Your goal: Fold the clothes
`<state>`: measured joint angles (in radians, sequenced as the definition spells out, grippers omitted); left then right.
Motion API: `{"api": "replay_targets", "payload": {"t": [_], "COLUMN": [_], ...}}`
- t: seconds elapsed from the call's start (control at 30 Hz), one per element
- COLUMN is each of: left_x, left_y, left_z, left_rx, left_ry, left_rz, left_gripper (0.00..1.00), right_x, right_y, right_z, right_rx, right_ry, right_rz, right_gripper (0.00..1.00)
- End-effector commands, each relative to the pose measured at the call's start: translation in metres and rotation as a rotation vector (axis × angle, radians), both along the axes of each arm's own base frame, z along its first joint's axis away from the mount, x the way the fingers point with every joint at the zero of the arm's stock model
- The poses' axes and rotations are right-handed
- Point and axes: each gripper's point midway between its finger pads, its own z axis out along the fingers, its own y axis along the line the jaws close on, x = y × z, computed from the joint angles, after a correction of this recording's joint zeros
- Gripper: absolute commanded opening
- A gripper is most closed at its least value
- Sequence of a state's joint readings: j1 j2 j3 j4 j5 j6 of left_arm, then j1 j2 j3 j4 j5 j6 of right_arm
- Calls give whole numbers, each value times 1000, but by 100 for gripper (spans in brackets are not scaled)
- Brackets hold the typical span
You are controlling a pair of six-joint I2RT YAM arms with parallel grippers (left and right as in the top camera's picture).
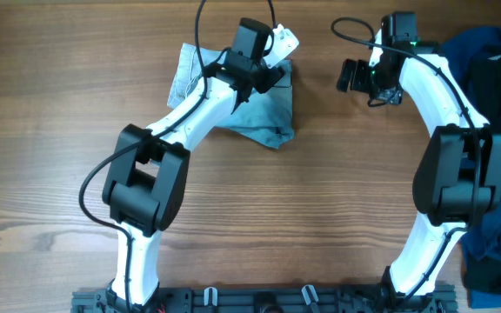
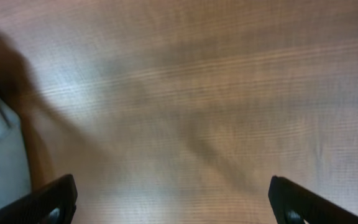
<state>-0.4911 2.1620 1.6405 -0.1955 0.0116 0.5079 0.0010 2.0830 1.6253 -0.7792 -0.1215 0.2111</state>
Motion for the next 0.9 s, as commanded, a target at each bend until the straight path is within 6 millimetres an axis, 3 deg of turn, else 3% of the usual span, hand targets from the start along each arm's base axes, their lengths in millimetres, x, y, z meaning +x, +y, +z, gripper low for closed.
{"api": "replay_targets", "payload": {"t": [0.0,0.23,0.53,0.67,0.8,0.87], "left_x": [-3,-14,-18,-19,-6,1], "left_y": [-7,-12,-4,-1,12,15], "left_z": [-20,-27,-42,-60,-63,-58], "left_rx": [10,32,68,95,146,152], "left_ry": [28,65,103,127,73,37], "left_rz": [11,-6,1,11,85,111], "left_gripper": [66,74,73,74,66,53], "right_x": [16,28,28,28,28,28], "right_y": [-2,-2,-2,-2,-2,-2], "right_z": [17,23,23,23,23,23], "right_rx": [-16,-16,-16,-16,-16,-16], "right_ry": [-88,-145,-145,-145,-145,-145], "right_rz": [-3,-3,-3,-3,-3,-3], "right_gripper": [100,100,100,100,100,100]}}
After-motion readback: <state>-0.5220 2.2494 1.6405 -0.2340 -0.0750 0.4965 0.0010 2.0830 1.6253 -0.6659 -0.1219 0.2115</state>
